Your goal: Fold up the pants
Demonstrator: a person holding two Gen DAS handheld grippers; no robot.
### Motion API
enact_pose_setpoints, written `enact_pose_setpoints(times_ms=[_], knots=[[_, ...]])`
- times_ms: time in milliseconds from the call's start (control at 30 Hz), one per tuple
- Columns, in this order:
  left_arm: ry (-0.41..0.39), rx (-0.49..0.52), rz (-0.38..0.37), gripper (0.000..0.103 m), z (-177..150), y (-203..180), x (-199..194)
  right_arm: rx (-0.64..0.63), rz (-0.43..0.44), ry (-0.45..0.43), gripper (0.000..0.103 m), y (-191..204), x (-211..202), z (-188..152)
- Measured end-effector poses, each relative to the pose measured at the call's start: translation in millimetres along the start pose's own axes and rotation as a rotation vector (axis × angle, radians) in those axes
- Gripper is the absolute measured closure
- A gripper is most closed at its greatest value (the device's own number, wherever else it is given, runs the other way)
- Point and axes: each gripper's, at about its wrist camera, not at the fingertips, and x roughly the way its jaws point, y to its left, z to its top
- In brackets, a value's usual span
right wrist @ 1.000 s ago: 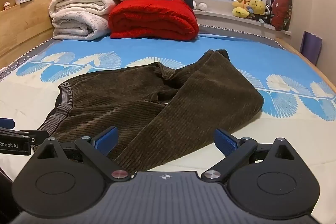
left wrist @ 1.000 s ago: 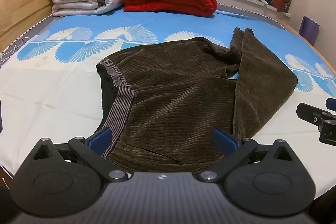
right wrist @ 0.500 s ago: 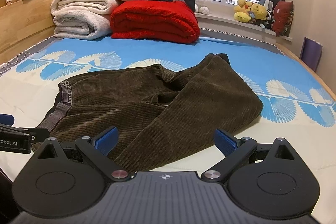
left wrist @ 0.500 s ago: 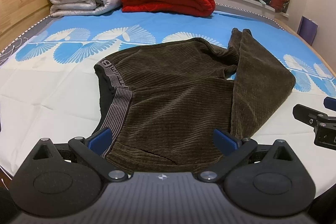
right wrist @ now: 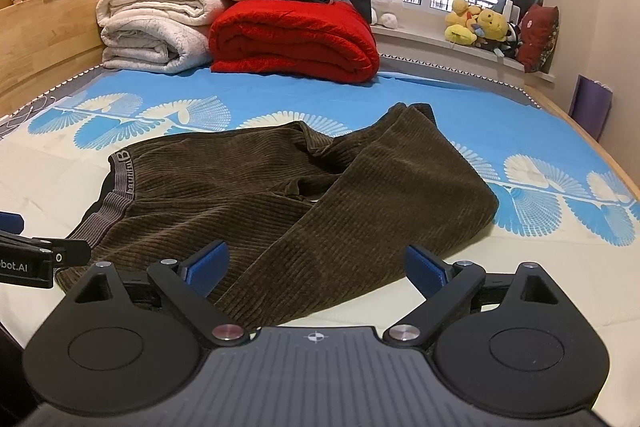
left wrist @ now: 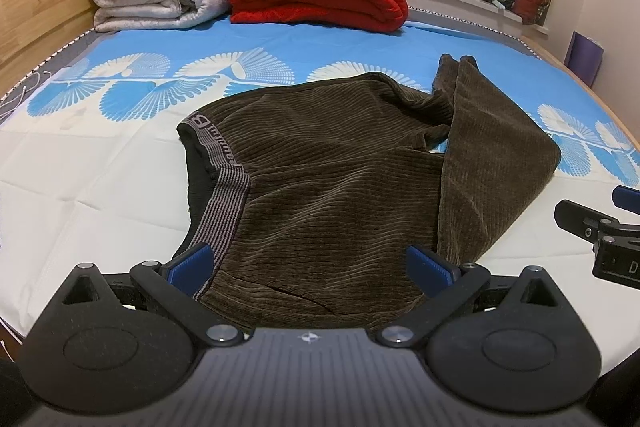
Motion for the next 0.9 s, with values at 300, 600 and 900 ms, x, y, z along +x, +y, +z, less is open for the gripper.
enact_pose_setpoints(times_ms=[300,600,900], knots=[[0.033,0.015,0.005,0.009,5,-3,-3,0.003,0.001,-0.009,0.018,0,0,0],[-0.069,0.226,-0.182,0.059,71,-7,0,0.043,-0.077,-0.001,0.037,-16,4,1],[0.154,0.144,-0.067,0.075,69,53,96,0.060,-0.140,-0.006,0.043,-30,7,8]])
